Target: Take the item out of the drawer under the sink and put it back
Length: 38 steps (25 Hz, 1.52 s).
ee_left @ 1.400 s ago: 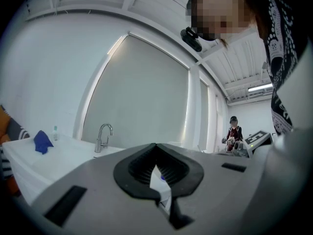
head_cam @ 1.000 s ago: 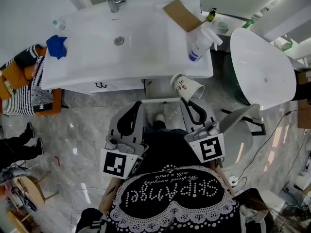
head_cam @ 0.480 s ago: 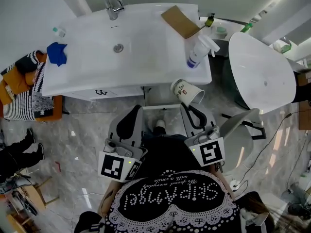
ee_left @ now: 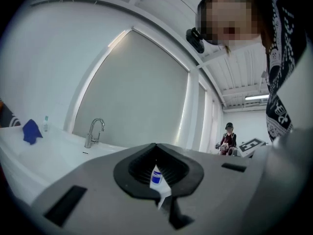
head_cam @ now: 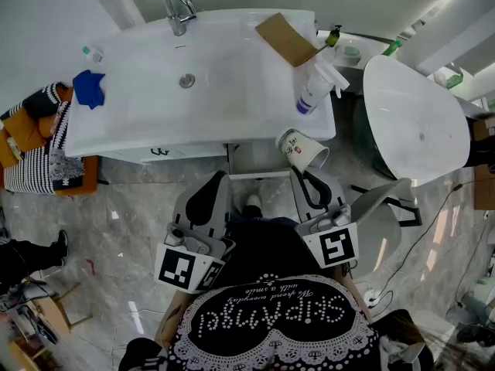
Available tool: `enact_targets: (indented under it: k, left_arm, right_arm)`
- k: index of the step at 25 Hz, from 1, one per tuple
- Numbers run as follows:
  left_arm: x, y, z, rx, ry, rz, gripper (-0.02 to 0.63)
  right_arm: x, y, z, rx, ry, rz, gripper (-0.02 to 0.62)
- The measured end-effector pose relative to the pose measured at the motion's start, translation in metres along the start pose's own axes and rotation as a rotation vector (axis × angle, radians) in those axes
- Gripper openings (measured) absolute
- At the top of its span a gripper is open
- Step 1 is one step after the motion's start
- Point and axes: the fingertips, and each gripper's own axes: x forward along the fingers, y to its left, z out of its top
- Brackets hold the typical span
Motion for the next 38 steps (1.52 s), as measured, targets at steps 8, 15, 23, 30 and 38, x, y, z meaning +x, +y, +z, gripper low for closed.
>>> enact_targets:
  k: [8, 15, 23, 30, 38]
  left_arm:
    - [0.005, 0.004, -0.002, 0.010, 0.006, -0.001, 0.003]
    - [0.006, -0.003, -0.003, -0.002, 0.005, -0.006, 0.003]
    - [-0.001, -0.002, -0.001, -0.008, -0.009, 0.009, 0.003]
    - [-0.012, 0.003, 0.001, -0.007, -0.027, 0.045, 0.003]
    - [-0.022, 0.011, 0.005, -0.007, -0.048, 0.093, 0.003]
  right_arm:
    - [-0.003, -0.008, -0.002, 0.003, 0.000, -0.036, 0.027]
    - [-0.009, -0.010, -0.002, -0.003, -0.001, -0.058, 0.026]
    - [-0.008, -0.006, 0.003, -0.015, -0.017, -0.059, 0.026]
    - [0.001, 0.004, 0.010, -0.040, -0.038, -0.016, 0.026]
    - [0.006, 0.011, 0.011, -0.081, -0.027, 0.014, 0.026]
